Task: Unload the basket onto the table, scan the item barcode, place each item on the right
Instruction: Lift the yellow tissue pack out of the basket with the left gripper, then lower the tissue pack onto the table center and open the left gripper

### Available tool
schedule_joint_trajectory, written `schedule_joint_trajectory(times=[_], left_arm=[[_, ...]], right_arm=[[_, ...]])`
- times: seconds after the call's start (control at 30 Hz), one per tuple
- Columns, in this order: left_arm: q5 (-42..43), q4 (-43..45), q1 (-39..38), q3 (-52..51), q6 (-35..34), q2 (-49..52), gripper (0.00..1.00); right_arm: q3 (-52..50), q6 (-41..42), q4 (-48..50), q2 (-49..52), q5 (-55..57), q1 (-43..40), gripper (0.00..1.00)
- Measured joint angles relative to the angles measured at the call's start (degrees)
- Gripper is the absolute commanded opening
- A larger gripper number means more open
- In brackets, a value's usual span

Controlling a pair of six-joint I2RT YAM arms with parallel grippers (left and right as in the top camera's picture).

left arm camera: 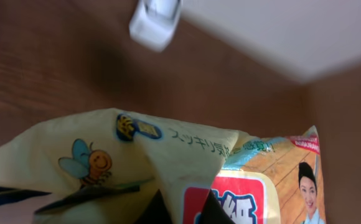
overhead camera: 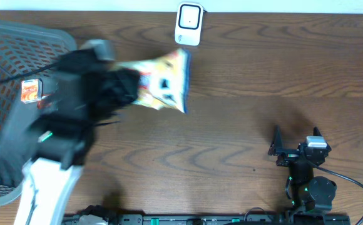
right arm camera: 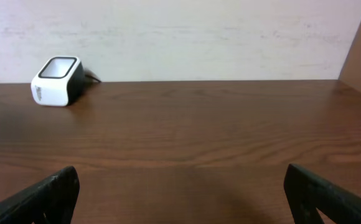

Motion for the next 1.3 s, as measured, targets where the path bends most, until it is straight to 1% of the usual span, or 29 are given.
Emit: schedule_joint_trajectory(times=[0.1,0.2,0.3,0.4,0.57,0.67,0.97,1.3], left_arm=[[-3.32,0.0,-7.17,-0.02,10.14,7.56,0.07],[-4.94,-0.52,-11.74,-0.04,22.64,15.67,0.08],[-6.16,-1.03,-13.07,-0.04,31.89,22.73,0.08],[-9.31,-0.98,-12.94,-0.04,37.53,29.27,0.07],[-13.22,-0.98,-11.43,-0.04,42.12,37.03,0.07],[-13.77,-0.94,-10.67,-0.04,43.19,38.47,0.07],[-12.5,-0.28,-10.4,-0.11,44.22,38.77,0.08],[-11.28,3.23,-10.4,-3.74,44.65,38.77,0.09]], right_arm=[[0.0,0.0,0.0,0.0,0.0,0.0,0.99],[0.0,0.0,0.02,0.0,0.0,0.0,0.99],[0.0,0.0,0.02,0.0,0.0,0.0,0.99],[0.0,0.0,0.02,0.0,0.0,0.0,0.99],[0.0,0.0,0.02,0.0,0.0,0.0,0.99],[0.0,0.0,0.02,0.0,0.0,0.0,0.99],[0.0,0.0,0.02,0.0,0.0,0.0,0.99],[0.0,0.0,0.02,0.0,0.0,0.0,0.99]])
